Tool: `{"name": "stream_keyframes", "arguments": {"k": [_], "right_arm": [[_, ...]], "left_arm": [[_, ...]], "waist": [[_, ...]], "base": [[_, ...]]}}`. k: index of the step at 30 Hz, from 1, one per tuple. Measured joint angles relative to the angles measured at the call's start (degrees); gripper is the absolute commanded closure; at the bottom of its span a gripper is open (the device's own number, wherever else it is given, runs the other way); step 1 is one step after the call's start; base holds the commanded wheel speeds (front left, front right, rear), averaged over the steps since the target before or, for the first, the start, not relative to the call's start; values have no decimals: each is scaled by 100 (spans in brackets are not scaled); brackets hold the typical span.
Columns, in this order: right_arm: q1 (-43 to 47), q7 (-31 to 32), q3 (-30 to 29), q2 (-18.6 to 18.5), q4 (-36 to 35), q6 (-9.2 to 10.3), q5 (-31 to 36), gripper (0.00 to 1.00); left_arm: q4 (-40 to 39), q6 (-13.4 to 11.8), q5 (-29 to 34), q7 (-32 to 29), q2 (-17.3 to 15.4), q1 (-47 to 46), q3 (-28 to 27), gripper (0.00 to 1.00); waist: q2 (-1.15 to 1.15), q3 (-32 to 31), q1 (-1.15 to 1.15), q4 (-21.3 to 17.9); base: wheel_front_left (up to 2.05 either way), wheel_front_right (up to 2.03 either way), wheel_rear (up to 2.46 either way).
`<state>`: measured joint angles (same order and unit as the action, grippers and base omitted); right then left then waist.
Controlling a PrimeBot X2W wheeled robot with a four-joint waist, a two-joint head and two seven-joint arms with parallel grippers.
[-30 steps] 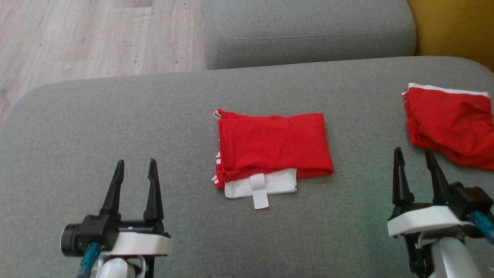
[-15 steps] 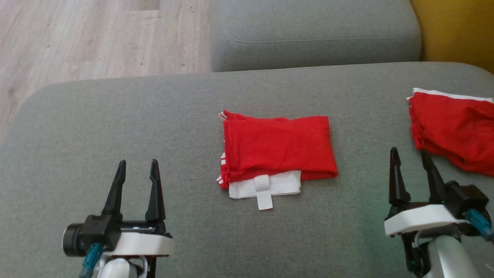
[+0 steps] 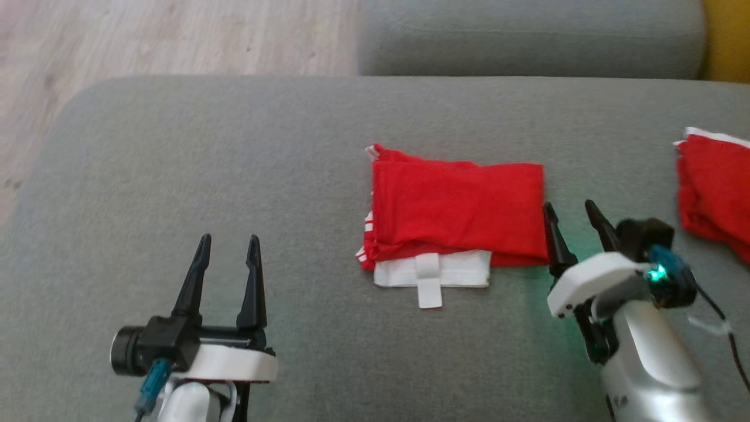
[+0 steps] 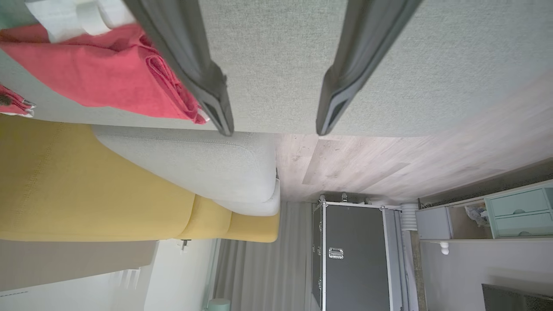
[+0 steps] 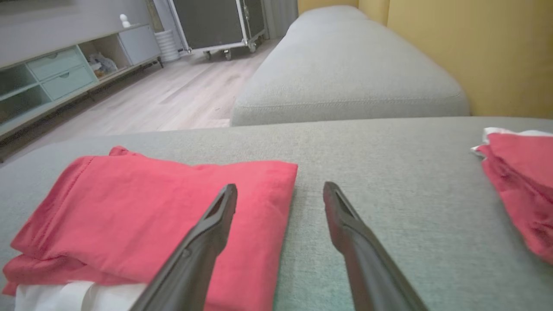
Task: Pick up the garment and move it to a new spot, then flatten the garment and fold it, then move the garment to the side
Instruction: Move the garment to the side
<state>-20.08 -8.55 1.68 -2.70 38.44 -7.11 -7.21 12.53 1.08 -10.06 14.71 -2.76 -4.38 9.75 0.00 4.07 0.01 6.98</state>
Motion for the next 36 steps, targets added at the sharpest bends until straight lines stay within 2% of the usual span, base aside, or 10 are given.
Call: {"name": "stream_keyframes", "arguments": {"k": [9,15,16,17,18,21,25,27,36], "right_arm": [[-872,506,-104,-13,1644,0,-344,0],[-1325,502,-134,-74,2371,0,-396,0],[-1393,498,-80,-89,2455,0,-397,18],[-1447,494,15,-109,2519,0,-403,76],[-1483,469,140,-136,2565,0,-410,100],[-1502,252,397,-114,2691,0,-349,100],[-1511,-160,463,-96,2837,0,96,100],[-1510,-325,466,-89,2848,0,277,100],[-1511,-517,883,-122,2472,0,787,100]], "left_arm": [[65,-10,-2,0,0,-192,143,0],[86,-56,-3,0,0,-283,163,0],[87,-56,-3,0,0,-288,163,0],[87,-57,-4,0,0,-290,163,0],[87,-56,-15,0,0,-290,163,0],[90,-54,-63,0,0,-288,140,0],[92,-43,-55,0,0,-288,129,0],[97,43,-56,0,0,-288,166,0],[102,60,-60,0,0,-274,325,0]], "waist": [[0,266,0,395],[0,380,-1,587],[0,390,-1,604],[0,394,-1,617],[0,390,-1,621],[0,340,-1,574],[0,269,-1,454],[0,214,0,390],[0,22,-1,-70]], "base": [[0,0,0],[0,0,0],[0,0,0],[0,0,0],[0,0,0],[0,0,0],[0,0,0],[0,0,0],[0,0,0]]}}
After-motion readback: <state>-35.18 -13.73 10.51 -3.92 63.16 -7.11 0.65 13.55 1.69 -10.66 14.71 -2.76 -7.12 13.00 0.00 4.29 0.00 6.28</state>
